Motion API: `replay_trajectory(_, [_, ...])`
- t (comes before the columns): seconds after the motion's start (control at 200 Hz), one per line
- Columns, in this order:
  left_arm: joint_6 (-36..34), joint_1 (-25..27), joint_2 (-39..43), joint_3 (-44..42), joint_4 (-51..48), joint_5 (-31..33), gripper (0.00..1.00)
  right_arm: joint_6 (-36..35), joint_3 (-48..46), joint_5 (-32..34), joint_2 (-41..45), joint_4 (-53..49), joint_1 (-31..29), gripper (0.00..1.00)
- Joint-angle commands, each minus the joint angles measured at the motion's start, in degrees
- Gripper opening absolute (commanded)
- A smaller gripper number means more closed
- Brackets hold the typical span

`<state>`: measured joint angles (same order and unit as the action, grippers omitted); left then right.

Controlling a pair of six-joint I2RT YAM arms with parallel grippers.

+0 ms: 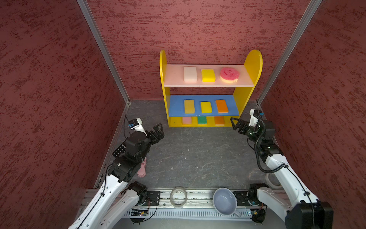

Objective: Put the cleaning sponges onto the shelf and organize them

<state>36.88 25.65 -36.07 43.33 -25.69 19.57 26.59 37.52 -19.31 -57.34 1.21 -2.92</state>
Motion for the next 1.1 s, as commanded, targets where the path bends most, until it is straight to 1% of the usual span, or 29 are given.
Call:
replay_trajectory(0.0, [-1.86,-0.43,2.69,-3.98,4.03,8.22,0.99,-2.93,-1.26,0.81,-0.06,8.02,-0.5,0.99])
replay_trajectory(0.075, [-5.26,-0.43,4.23,-7.8,8.94,9.9,0.99,-5.12,-3.42,4.18,0.16,9.39,-0.64,0.99])
replay_trajectory(0.175, [-13.75,-0.56,4.66,-13.34,15.26,8.3,0.99,-5.56,-7.09,7.65,1.71,14.5,-1.07,0.99])
replay_trajectory(0.23, [-14.51,-0.52,4.08,-14.75,15.2,9.24,0.99,-6.61,-11.28,12.87,2.65,21.29,-1.76,0.99])
replay_trajectory(0.281, [-14.04,-0.68,3.13,-15.24,14.44,9.9,1.0,-5.65,-15.95,19.53,2.32,28.43,-1.94,0.99])
replay_trajectory(0.321, [-14.68,-0.69,2.25,-15.34,13.6,9.6,0.99,-5.13,-18.58,23.0,1.16,33.17,-1.92,0.99])
replay_trajectory(0.366, [-16.12,-0.69,1.49,-15.62,13.61,8.97,0.99,-5.88,-20.34,24.29,-0.86,37.98,-1.92,0.99])
replay_trajectory(0.446, [-18.49,-0.7,0.37,-16.15,13.55,8.76,0.99,-11.06,-21.11,23.76,-5.37,43.59,-2.07,0.99])
replay_trajectory(0.476, [-19.04,-0.77,0.02,-16.44,13.41,8.96,1.0,-12.15,-20.7,24.17,-7.18,44.23,-2.09,0.99])
replay_trajectory(0.521, [-19.67,-0.88,-0.62,-17.23,13.65,9.49,1.0,-12.34,-18.79,24.8,-8.48,41.63,-2.17,0.99])
replay_trajectory(0.591, [-17.71,-1.04,-1.23,-17.49,11.88,11.87,0.99,-14.44,-17.39,25.87,-9.34,39.89,-2.22,0.99])
replay_trajectory(0.671, [-17.76,-1.43,-0.93,-18.47,11.67,12.82,1.0,-16.58,-18.36,26.52,-8.75,42.01,-2.27,0.99])
replay_trajectory(0.756, [-18.52,-2.12,0.17,-20.12,12.31,13.3,1.0,-18.02,-19.06,30.45,-6.45,39.94,-2.4,0.99])
replay_trajectory(0.837, [-20.1,-3.32,1.19,-21.85,13.59,11.55,1.0,-19.45,-19.2,34.55,-4.39,35.72,-2.36,0.99])
replay_trajectory(0.867, [-20.28,-3.95,1.44,-21.98,13.82,10.4,0.99,-19.63,-19.73,35.77,-3.96,35.57,-2.36,0.99])
replay_trajectory(0.992, [-21.98,-7.4,1.25,-21.99,14.64,3.92,0.99,-19.66,-22.52,39.45,-3.46,39.47,-2.36,0.99])
replay_trajectory(1.092, [-23.85,-9.11,0.01,-20.97,13.33,2.08,0.99,-18.62,-25.11,43.24,-5.02,43.58,-2.27,0.99])
